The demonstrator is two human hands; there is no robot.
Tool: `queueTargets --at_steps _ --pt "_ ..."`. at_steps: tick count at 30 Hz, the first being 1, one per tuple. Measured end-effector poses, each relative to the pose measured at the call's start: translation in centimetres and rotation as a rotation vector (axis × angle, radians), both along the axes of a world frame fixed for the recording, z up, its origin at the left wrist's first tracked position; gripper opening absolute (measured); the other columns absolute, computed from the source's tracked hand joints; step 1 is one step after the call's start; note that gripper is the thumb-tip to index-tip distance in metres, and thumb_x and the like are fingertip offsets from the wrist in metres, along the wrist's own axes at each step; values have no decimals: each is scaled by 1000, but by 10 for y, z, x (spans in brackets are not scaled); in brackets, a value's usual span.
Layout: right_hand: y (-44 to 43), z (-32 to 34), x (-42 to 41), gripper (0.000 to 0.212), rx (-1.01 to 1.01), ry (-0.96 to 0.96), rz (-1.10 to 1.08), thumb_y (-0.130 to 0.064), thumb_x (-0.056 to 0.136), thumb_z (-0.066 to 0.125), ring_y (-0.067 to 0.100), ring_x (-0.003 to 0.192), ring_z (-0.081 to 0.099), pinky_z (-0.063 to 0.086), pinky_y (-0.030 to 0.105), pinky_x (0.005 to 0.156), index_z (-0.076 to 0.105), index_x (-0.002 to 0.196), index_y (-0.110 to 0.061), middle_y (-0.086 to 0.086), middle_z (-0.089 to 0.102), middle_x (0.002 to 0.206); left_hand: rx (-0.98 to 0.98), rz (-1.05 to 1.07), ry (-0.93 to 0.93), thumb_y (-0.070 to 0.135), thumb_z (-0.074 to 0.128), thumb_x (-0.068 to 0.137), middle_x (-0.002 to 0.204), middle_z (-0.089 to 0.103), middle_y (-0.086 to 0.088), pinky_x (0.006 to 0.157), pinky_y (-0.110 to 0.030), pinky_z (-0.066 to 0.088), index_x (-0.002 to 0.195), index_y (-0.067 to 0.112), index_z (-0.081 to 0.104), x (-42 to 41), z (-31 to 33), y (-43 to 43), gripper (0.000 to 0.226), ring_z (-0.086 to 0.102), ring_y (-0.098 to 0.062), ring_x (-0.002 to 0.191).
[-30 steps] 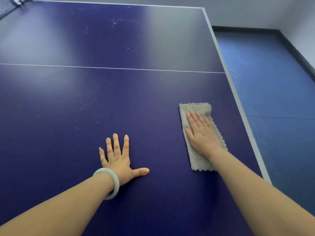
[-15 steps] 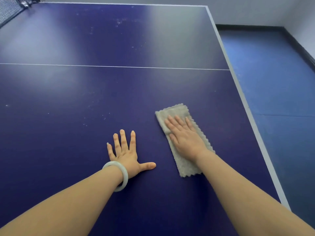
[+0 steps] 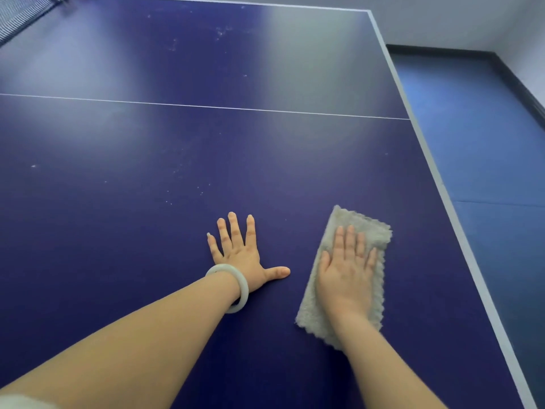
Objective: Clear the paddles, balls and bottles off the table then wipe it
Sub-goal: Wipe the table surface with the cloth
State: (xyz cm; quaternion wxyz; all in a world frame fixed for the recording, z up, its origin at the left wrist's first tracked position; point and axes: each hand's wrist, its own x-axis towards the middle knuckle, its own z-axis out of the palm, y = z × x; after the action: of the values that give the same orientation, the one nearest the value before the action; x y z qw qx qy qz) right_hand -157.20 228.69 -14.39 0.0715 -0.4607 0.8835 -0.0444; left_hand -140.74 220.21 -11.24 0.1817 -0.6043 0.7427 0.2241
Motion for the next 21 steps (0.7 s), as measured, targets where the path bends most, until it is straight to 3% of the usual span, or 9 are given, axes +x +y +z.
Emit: queueTargets --at_steps 3,7,10,15,21 --pt "-1 -2 14 62 14 8 -5 -40 99 3 17 151 -16 -12 46 122 -10 156 -21 -2 -16 164 -20 -27 73 89 48 69 154 -39 -11 116 -56 -17 150 28 -28 7 1 0 127 -37 -34 141" --pt "0 -2 11 62 12 8 4 -40 101 11 16 151 -15 -11 45 122 -7 157 -21 -3 -13 165 -119 -132 218 79 58 72 157 -34 -1 120 -43 -15 152 32 -21 58 4 5 122 -31 -22 145" --pt "1 -1 12 61 15 16 8 -40 101 11 15 151 -15 -10 45 123 -7 157 -22 -4 -13 165 -221 -67 98 84 58 66 156 -38 -1 120 -42 -15 149 30 -28 124 2 17 131 -33 -22 144" --pt "2 -2 13 60 12 10 1 -41 102 10 13 151 -16 -9 44 123 -6 157 -23 -6 -13 164 -130 232 -11 94 50 52 158 -32 -5 121 -45 -10 152 25 -26 204 5 7 143 -29 -25 146" --pt "-6 4 57 62 33 42 -132 -38 102 7 21 152 -14 -7 48 122 -12 156 -16 3 -13 165 -53 220 -48 97 44 51 153 -41 -8 118 -50 -16 145 22 -36 208 -4 -2 145 -36 -30 142"
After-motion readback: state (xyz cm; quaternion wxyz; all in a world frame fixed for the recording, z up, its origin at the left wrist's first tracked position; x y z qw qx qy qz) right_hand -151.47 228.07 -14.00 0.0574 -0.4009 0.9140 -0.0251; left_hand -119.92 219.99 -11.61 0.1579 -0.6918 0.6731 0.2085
